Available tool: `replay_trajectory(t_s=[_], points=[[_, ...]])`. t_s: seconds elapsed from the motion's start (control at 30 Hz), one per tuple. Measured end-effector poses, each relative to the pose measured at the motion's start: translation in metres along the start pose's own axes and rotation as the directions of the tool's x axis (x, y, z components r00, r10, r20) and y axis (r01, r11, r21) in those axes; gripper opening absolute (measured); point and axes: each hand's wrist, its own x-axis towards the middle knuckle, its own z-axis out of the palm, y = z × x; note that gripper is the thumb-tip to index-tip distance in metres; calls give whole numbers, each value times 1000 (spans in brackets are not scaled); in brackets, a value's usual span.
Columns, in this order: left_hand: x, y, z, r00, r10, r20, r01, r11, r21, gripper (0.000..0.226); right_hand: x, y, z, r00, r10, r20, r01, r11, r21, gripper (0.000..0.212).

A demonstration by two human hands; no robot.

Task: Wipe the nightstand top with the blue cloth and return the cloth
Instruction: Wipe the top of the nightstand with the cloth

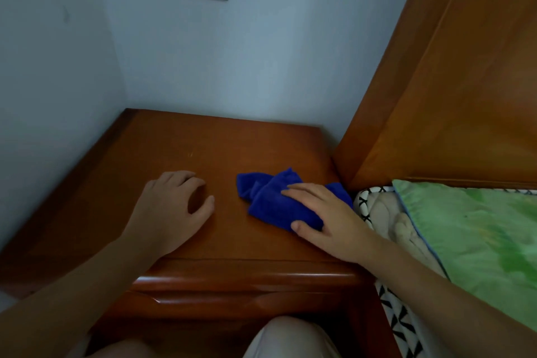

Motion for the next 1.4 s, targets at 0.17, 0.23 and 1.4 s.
replay_trajectory(t_s=[0.17,0.23,1.4], points=[[0,-1,2,1000,5,-5,-5,1000,-6,67,17,17,0,998,38,-48,-37,999,20,46],[-1,-1,1,1000,9,-13,-9,1000,-12,66,32,22,3,986,111,-128,-108,994,33,44],[-4,2,-5,999,29,-29,-29,999,-28,62,26,5,14,934,320,-160,-303,945,120,55]])
